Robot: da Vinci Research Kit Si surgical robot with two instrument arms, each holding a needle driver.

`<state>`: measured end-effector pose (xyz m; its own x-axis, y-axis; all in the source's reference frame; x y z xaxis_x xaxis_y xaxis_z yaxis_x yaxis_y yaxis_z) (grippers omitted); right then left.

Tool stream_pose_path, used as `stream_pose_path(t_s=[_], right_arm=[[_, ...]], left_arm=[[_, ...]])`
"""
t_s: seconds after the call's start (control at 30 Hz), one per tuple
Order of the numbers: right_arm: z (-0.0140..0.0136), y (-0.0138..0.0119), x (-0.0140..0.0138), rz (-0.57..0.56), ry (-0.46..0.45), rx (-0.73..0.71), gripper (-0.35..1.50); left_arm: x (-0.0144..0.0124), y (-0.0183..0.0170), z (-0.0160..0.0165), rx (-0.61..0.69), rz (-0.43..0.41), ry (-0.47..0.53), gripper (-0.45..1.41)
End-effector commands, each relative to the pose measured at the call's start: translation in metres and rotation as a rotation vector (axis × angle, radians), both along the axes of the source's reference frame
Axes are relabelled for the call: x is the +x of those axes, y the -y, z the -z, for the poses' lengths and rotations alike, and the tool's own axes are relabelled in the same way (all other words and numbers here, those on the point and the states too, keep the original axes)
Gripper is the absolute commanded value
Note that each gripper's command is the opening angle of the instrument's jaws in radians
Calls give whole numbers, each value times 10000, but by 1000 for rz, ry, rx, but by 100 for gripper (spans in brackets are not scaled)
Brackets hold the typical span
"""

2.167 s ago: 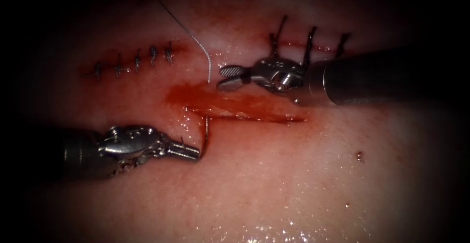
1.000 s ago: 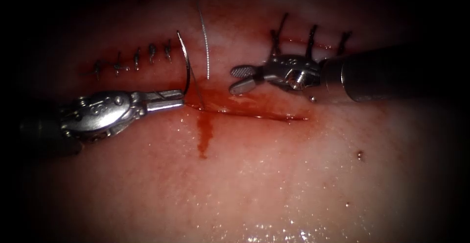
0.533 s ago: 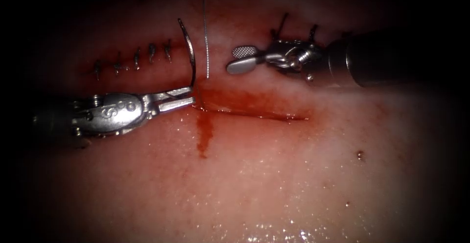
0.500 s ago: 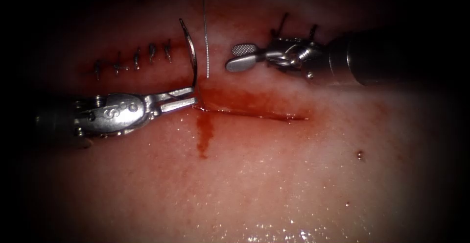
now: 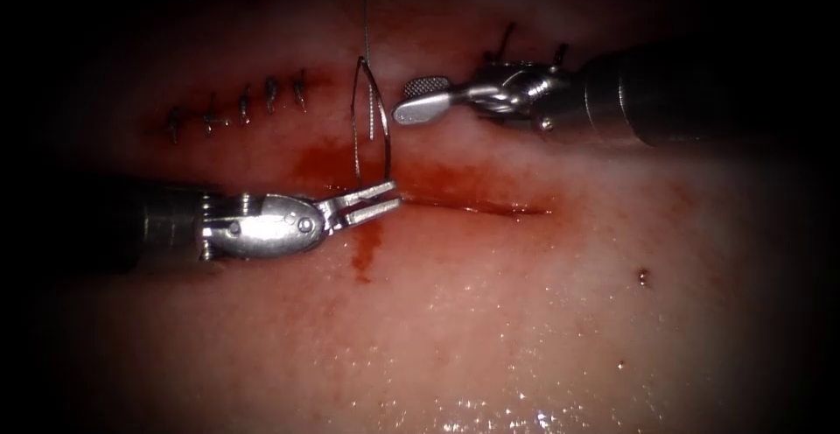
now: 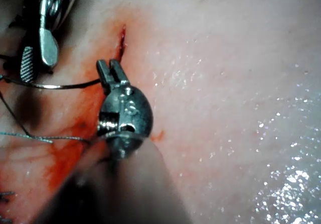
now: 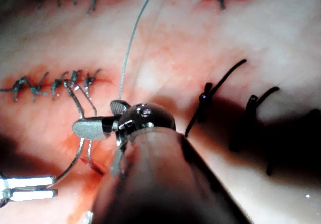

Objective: Wound Closure

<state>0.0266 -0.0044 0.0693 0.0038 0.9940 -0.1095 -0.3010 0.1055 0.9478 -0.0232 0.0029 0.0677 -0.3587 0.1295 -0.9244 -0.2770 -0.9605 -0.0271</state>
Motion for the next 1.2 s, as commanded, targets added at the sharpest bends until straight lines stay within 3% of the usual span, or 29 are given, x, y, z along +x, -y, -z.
stream_pose_path(t_s=[0.03, 0.3, 0.47, 0.7, 1.2], right_arm=[[-4, 2, 4, 4, -3, 0, 116], [-5, 4, 9, 6, -27, 11, 113], [-10, 10, 14, 8, -62, 30, 79], [-21, 15, 22, 0, -66, 56, 90], [-19, 14, 30, -27, -73, 64, 54]], left_arm=[[-4, 5, -8, 0, 0, -2, -45], [-3, 7, -15, -12, 5, -15, -45], [-6, 8, -14, -31, -11, -12, -45], [-7, 9, -13, -55, -26, -20, -45], [-11, 9, -14, -71, -29, -27, -45]])
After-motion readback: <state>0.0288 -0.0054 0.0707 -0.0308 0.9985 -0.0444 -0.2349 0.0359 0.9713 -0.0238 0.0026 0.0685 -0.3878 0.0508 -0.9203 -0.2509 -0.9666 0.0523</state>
